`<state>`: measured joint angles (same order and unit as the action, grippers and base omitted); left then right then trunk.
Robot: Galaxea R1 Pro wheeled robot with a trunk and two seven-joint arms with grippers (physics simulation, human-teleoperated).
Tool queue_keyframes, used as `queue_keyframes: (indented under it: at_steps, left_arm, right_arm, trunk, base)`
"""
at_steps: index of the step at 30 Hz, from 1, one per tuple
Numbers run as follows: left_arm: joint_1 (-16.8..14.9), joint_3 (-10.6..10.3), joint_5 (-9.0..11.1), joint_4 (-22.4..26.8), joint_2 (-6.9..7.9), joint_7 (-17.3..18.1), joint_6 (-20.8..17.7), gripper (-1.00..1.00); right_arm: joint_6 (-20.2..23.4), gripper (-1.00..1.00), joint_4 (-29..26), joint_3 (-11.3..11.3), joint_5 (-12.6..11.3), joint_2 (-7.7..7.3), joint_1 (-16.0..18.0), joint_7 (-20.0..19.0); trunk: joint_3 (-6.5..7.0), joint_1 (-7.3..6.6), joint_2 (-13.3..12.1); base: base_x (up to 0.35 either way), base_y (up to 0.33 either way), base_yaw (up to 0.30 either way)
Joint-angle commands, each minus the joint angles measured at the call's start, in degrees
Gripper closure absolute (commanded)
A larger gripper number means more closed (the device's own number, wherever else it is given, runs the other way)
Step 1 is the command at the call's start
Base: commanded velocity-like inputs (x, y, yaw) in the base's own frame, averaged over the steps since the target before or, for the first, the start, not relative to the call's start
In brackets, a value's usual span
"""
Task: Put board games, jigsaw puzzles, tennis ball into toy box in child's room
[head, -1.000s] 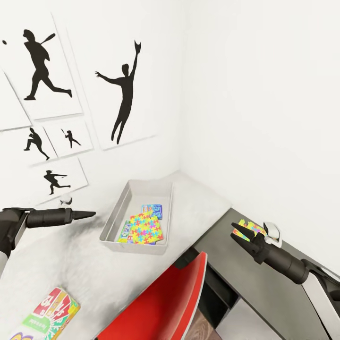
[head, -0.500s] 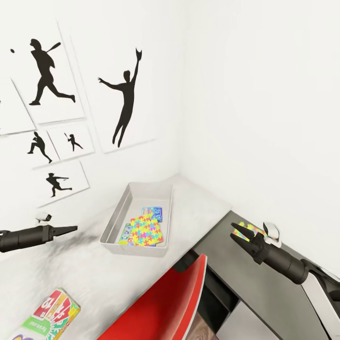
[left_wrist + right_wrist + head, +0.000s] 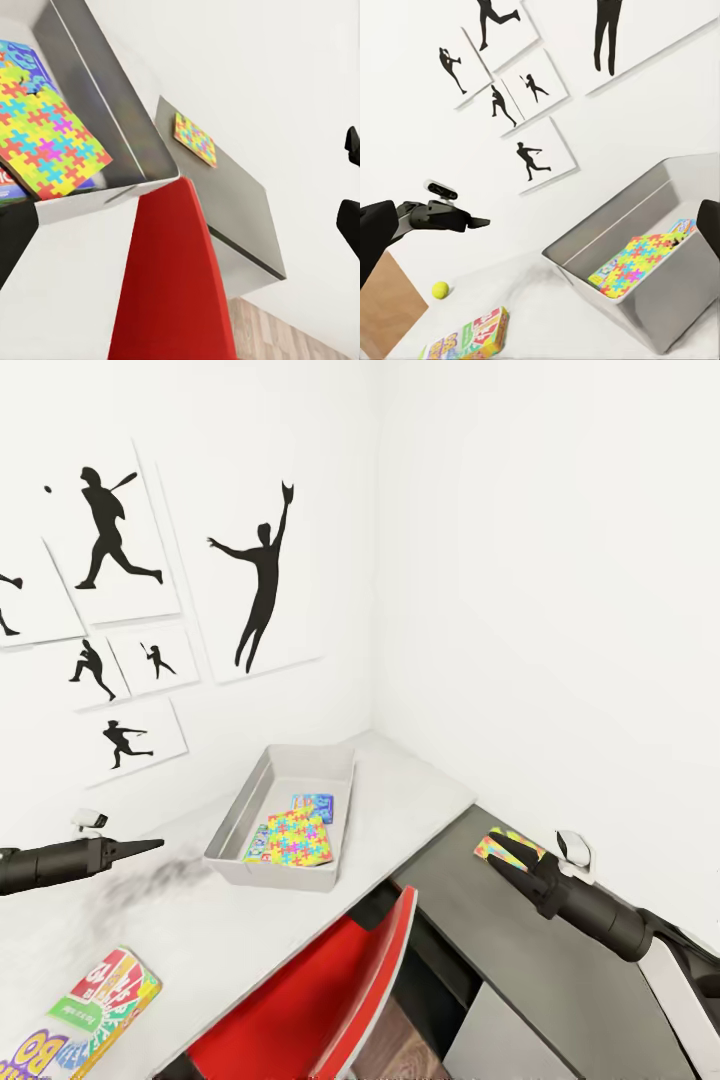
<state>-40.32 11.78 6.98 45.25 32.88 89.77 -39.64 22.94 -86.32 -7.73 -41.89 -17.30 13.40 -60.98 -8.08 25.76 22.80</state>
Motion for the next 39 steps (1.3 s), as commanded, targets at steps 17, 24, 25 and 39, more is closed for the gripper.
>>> queue_keyframes:
  at_steps: [17, 24, 25, 39]
  left_arm:
    - [-0.04, 0.17, 0.05, 0.15, 0.13, 0.23, -0.7, -1.0]
    - [-0.03, 0.14, 0.05, 0.18, 0.11, 0.23, -0.69, -1.0]
    - [-0.06, 0.13, 0.05, 0.19, 0.09, 0.23, -0.67, -1.0]
    - [-0.03, 0.17, 0.06, 0.19, 0.14, 0.23, -0.62, -1.0]
  right_arm:
    - [0.46, -1.0, -0.02, 0.23, -0.34, 0.04, 0.04, 0.18]
    - [0.52, -1.0, 0.0, 0.33, 0.58, 0.07, 0.04, 1.35]
    - [0.53, -1.0, -0.02, 0.34, 0.82, 0.07, 0.04, 1.71]
    - [0.76, -1.0, -0.05, 0.27, 1.07, 0.07, 0.04, 2.11]
  trunk:
    - [0.17, 0.02, 0.12]
    - [0.17, 0.02, 0.12]
    - [0.17, 0.02, 0.12]
    - [0.17, 0.02, 0.12]
  base:
    - [-0.13, 0.016, 0.105]
    - [-0.149, 0.133, 0.168]
    - [-0.034, 0.026, 0.028]
    - [-0.017, 0.006, 0.007]
